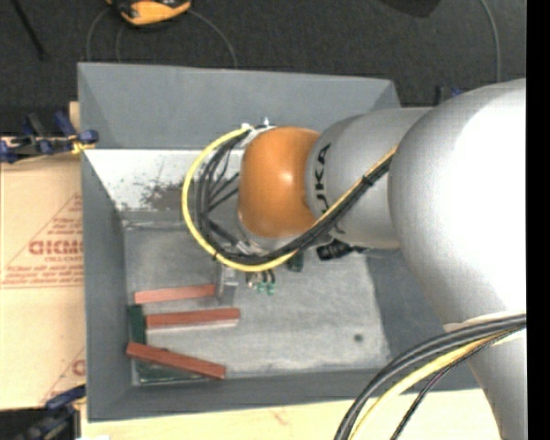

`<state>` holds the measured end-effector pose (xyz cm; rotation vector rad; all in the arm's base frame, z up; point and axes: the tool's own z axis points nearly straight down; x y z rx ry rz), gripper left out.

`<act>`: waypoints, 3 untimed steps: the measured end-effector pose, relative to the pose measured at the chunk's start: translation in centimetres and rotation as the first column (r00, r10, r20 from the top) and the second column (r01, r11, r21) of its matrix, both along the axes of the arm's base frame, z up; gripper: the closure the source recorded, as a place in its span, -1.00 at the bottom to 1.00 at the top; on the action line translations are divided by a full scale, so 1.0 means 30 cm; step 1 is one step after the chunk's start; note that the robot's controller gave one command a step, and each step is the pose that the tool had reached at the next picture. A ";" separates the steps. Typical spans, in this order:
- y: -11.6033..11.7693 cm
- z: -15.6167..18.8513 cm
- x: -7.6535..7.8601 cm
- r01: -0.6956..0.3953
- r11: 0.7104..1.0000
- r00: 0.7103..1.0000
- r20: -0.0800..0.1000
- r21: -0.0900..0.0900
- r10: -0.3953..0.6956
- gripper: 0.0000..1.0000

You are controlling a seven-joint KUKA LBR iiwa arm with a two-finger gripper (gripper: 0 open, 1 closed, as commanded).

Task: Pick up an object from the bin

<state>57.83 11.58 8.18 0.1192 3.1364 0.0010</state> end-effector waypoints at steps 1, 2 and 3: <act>0.001 0.000 0.000 0.001 1.000 1.000 0.000 0.001 -0.001 1.00; -0.087 0.160 0.087 -0.038 0.999 0.999 -0.005 -0.001 0.038 1.00; -0.050 0.311 -0.046 -0.025 1.000 1.000 -0.003 -0.001 0.025 1.00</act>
Offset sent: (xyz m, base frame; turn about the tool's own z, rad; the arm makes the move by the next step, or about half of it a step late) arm 0.0393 -0.0384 0.0720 -0.0502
